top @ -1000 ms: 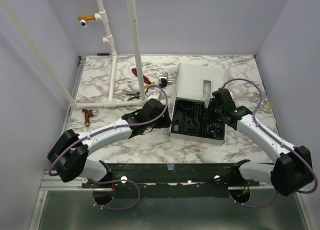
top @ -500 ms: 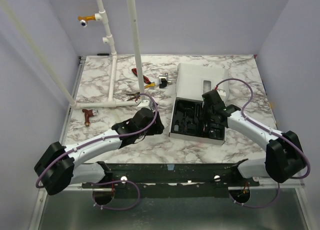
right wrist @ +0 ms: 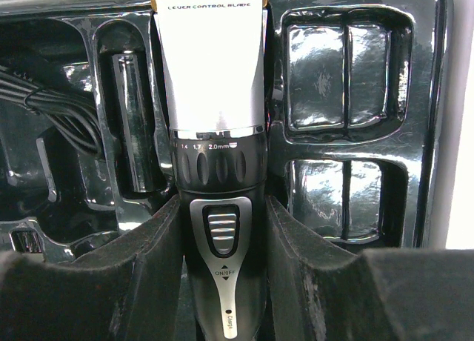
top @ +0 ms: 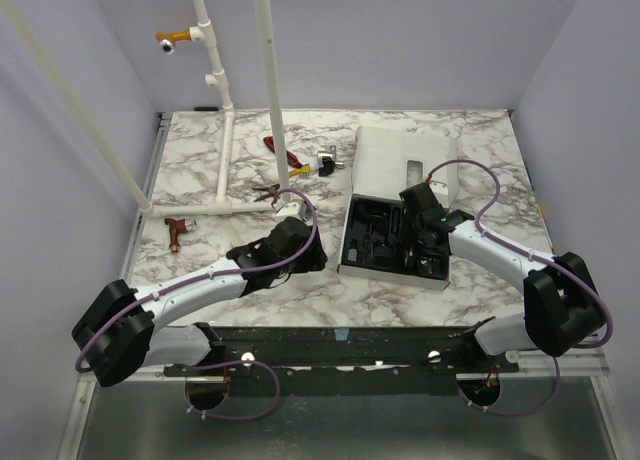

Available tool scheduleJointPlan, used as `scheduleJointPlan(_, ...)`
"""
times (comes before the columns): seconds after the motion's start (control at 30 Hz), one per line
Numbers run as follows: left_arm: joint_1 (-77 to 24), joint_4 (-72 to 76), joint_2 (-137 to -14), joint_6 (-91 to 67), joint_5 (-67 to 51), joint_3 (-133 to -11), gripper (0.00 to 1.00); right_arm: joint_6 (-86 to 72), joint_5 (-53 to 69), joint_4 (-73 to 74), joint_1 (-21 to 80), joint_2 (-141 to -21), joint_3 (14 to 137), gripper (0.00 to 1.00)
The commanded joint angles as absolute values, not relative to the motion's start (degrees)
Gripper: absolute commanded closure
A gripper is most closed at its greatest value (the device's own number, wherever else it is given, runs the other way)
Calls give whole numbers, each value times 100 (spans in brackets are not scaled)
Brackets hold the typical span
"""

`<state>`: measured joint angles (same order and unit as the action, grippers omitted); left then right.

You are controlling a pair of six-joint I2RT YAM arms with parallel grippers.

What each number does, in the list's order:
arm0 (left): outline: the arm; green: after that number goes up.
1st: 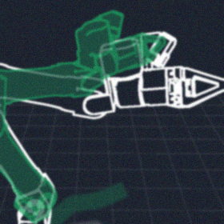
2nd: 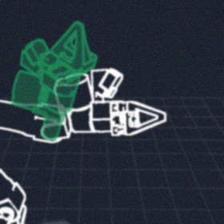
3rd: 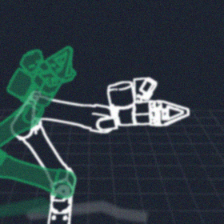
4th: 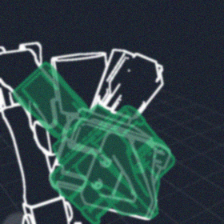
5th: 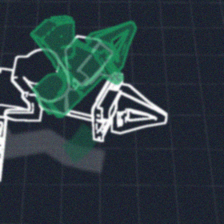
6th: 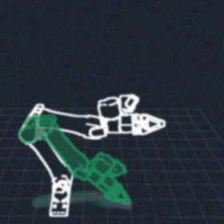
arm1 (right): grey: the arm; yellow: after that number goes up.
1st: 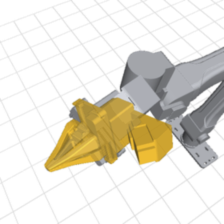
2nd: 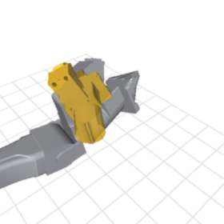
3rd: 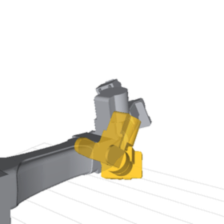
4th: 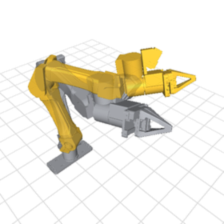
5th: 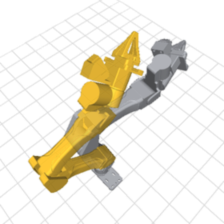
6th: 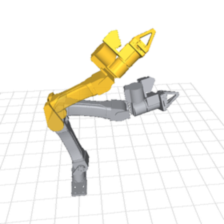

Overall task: Sort the hair-cutting tools
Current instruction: Place the electric hair clipper in the storage box.

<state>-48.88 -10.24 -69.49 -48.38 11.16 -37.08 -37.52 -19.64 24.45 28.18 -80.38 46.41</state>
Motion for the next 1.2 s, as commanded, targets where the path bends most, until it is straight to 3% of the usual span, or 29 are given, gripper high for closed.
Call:
scheduleJointPlan(0.0, -4931, -1090, -7049, -4874, 1261, -3806, 36, -3764, -2037, 2188, 2827, -8002, 4566, 91)
scheduleJointPlan(0.23, -4939, -1081, -6997, -4839, 1315, -3819, 36, -3737, -1995, 2375, 2830, -7830, 4646, 61)
scheduleJointPlan(0.37, -4939, -1099, -7005, -4817, 1327, -3840, 35, -3735, -1991, 2529, 2830, -7718, 4756, 49)
scheduleJointPlan(0.5, -4948, -1048, -7013, -4845, 1292, -3810, 36, -3701, -1927, 2638, 2829, -7589, 4867, 41)
scheduleJointPlan(0.7, -4966, -1046, -6980, -4874, 1292, -3764, 35, -3736, -1807, 2819, 2830, -7444, 5074, 37)
scheduleJointPlan(0.77, -4966, -1042, -6944, -4873, 1309, -3754, 35, -3728, -1785, 2770, 2829, -7272, 5107, 39)
scheduleJointPlan(0.83, -4966, -951, -6924, -4873, 1281, -3723, 35, -3686, -1792, 2562, 2825, -7116, 5026, 49)
scheduleJointPlan(0.97, -4968, -774, -6948, -4869, 1152, -3674, 36, -3680, -1673, 2022, 2821, -7007, 4717, 96)
scheduleJointPlan(1.17, -4966, -798, -6934, -4877, 1155, -3666, 36, -3832, -1435, 1613, 2589, -7419, 4532, 99)
